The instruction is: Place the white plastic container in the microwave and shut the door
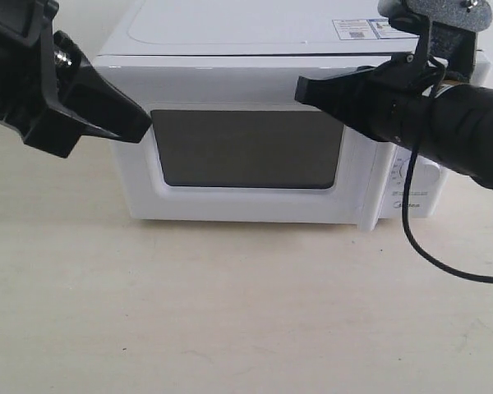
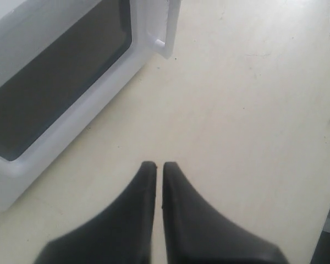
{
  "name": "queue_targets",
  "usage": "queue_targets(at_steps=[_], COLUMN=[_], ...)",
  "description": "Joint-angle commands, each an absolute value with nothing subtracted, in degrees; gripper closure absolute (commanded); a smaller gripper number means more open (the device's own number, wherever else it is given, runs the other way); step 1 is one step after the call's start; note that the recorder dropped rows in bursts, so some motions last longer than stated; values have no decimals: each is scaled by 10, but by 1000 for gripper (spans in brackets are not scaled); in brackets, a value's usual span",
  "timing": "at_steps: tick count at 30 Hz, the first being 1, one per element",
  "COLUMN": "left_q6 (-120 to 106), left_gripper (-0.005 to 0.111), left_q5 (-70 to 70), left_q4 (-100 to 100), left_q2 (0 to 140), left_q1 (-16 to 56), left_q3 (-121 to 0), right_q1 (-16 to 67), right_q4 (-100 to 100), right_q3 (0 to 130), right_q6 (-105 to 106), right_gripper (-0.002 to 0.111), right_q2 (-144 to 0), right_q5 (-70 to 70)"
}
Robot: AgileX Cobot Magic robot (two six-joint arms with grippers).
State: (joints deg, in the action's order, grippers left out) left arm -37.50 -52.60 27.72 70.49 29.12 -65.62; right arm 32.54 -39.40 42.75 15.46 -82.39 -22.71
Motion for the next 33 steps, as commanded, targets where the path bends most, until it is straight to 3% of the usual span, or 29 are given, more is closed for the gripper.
queue_targets(at_steps=[1,16,33], left_q6=[-369,-360,-328], left_gripper=[102,102,102], left_q5=[-528,-528,-540], left_q4=[276,276,276], left_q2=[701,701,618], left_q1=[292,292,292], left_q3=[-660,-660,-653], right_q1=[320,320,320], right_q4=[-402,-402,-402], right_q3=[436,447,395], right_q6=[155,156,220], right_gripper=[108,108,108], right_q2=[-840,-827,-580], right_q5=[-271,-216,-48])
